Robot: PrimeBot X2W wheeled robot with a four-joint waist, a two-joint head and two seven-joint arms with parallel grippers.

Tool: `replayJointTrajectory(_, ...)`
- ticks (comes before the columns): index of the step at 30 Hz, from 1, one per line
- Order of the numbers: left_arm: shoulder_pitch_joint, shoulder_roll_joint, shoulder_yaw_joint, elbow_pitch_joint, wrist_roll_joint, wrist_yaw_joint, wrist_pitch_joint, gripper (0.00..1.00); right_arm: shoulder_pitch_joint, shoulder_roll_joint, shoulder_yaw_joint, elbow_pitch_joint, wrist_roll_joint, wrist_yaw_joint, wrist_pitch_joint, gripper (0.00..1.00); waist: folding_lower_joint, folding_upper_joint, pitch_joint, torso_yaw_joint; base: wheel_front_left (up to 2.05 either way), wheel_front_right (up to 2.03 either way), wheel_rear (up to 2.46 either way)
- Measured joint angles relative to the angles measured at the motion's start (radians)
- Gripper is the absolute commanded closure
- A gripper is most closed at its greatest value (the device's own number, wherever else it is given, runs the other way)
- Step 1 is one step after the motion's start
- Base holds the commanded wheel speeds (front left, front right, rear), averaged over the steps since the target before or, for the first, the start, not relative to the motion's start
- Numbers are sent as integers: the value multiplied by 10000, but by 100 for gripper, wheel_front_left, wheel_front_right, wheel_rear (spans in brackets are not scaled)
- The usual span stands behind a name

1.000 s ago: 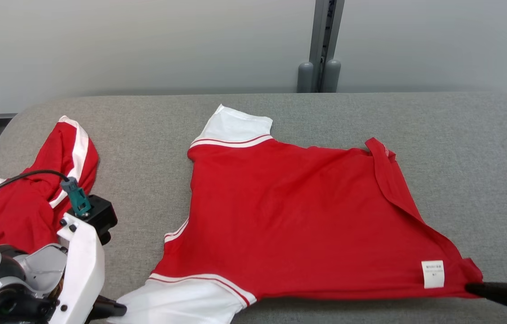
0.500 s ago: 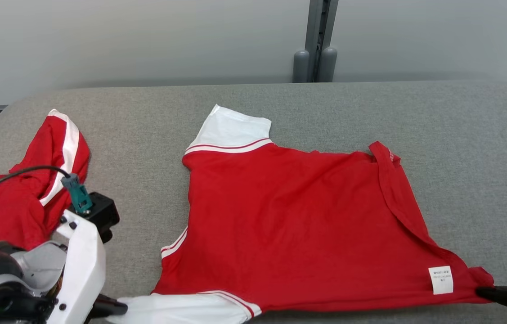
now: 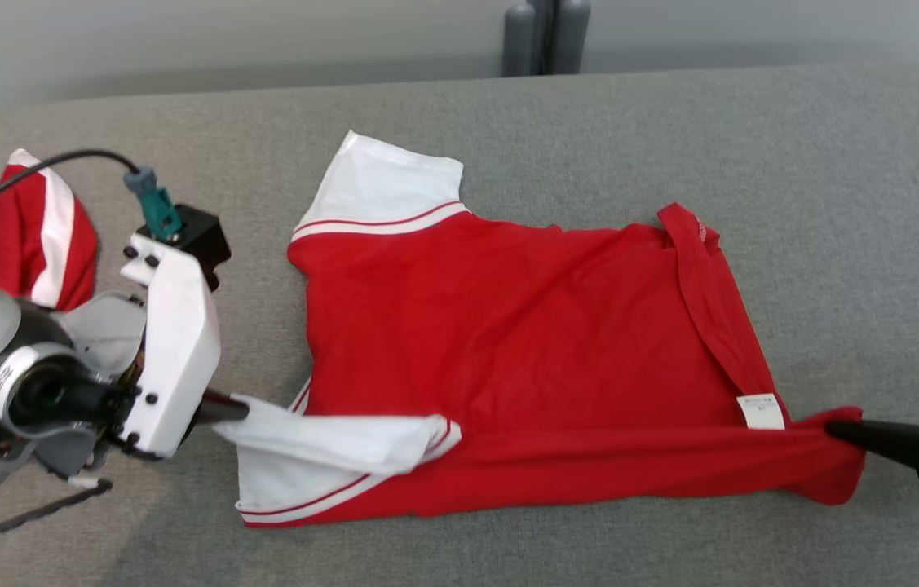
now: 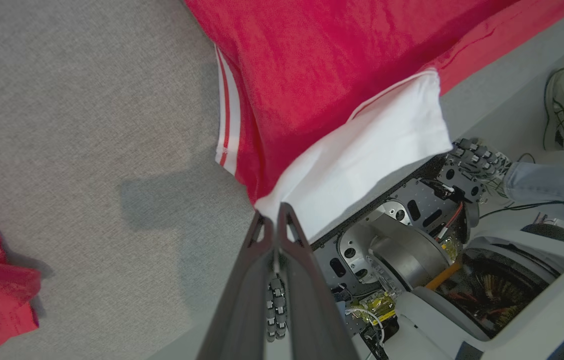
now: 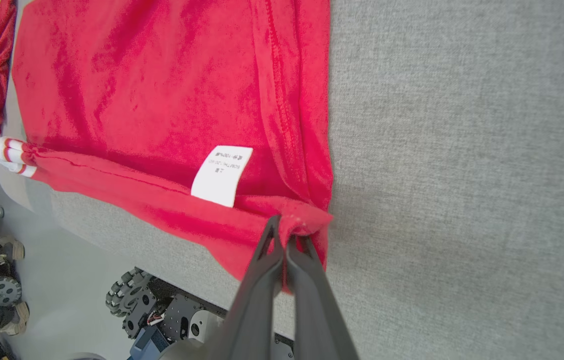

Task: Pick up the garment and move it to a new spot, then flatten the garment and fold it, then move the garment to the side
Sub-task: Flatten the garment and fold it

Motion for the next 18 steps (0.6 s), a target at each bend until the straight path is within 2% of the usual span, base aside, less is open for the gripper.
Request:
replayJointTrajectory(6, -666, -920, -2, 1256, 364, -328, -150, 100, -583, 1244, -746, 650, -780, 0, 380, 100, 0, 0, 570, -273, 0, 0, 0)
replayJointTrajectory(13, -993, -1674, 82, 2673, 502, -677, -619, 100, -884, 2602, -1499, 1035, -1791, 0, 859, 98, 0, 0, 853, -505, 0, 0, 0)
replayJointTrajectory(14, -1007, -1785, 86, 2869, 525, -713, -671, 100, -909, 2767, -1632, 1064, -1908, 0, 938, 97, 0, 0, 870, -505, 0, 0, 0)
replayJointTrajectory(15, -1025, -1873, 75, 3014, 539, -773, -725, 100, -932, 2920, -1762, 1095, -2038, 0, 997, 91, 0, 0, 878, -496, 0, 0, 0)
replayJointTrajectory(16, -1034, -1987, 79, 3358, 598, -876, -888, 100, -939, 3195, -2033, 1166, -2322, 0, 1093, 77, 0, 0, 871, -468, 0, 0, 0)
replayJointTrajectory(17, -1035, -2054, 96, 3519, 681, -917, -1049, 35, -933, 3315, -2142, 1208, -2437, 0, 1164, 57, 0, 0, 849, -453, 0, 0, 0)
replayJointTrajectory(18, -1035, -2132, 100, 3693, 723, -988, -1174, 0, -921, 3438, -2324, 1262, -2606, 0, 1179, 0, 0, 0, 810, -438, 0, 0, 0)
